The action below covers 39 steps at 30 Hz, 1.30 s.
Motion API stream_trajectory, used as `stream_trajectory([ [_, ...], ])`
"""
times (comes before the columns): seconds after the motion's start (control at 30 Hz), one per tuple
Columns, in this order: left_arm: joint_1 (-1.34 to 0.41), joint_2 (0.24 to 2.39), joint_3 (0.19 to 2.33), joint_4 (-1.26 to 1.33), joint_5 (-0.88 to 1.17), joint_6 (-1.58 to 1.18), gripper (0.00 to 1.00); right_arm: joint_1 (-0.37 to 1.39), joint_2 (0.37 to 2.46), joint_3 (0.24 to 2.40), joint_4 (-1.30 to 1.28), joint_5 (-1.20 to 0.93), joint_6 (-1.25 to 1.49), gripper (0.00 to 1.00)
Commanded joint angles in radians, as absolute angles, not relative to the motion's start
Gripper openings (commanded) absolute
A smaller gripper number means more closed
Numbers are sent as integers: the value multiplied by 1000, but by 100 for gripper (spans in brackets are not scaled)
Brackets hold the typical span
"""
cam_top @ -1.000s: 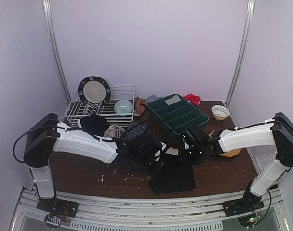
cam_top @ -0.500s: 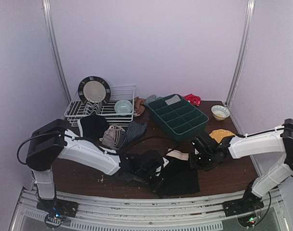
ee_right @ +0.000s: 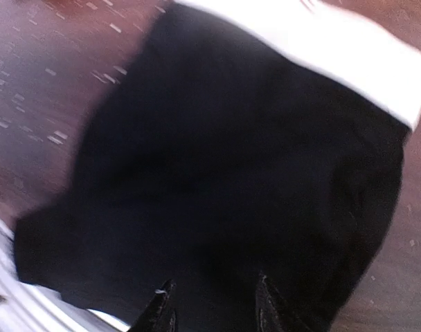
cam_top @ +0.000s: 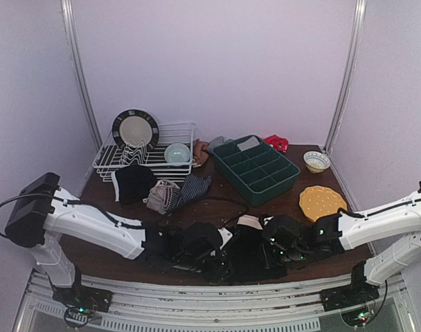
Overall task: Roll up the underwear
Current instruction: Smooth out the underwear at the center of the board.
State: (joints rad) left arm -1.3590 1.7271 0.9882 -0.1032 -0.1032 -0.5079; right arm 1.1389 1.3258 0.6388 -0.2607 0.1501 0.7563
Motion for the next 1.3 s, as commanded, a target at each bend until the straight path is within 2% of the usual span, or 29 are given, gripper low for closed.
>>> stream_trajectory([
  [0.0, -1329, 1698, 1076, -130, -208, -430, 60, 1159, 1306, 530, -246, 220, 850, 38],
  [0.27, -1209, 1980, 1396, -162, 7, -329, 30, 1159, 1318, 459, -187, 238, 881, 34],
  [0.47, -1157, 2150, 1524, -178, 17, -326, 15, 1162, 1323, 427, -153, 203, 878, 33],
  [0.6, -1114, 2188, 1530, -169, -21, -377, 0, 1173, 1346, 429, -119, 168, 851, 32],
  [0.7, -1104, 2193, 1528, -197, -136, -413, 0, 1196, 1375, 446, -123, 160, 835, 32],
  [0.8, -1075, 2187, 1497, -208, -165, -450, 0, 1231, 1397, 468, -181, 184, 844, 32],
  [1.0, -1049, 2158, 1428, -183, -118, -455, 0, 1282, 1372, 445, -231, 208, 912, 32],
  [1.07, -1050, 2143, 1428, -187, -72, -442, 0, 1284, 1346, 468, -242, 189, 899, 35],
  [1.1, -1051, 2134, 1427, -188, -50, -437, 1, 1285, 1330, 492, -259, 183, 888, 37],
  [1.27, -1060, 2063, 1418, -208, 12, -426, 29, 1284, 1234, 616, -382, 247, 859, 48],
])
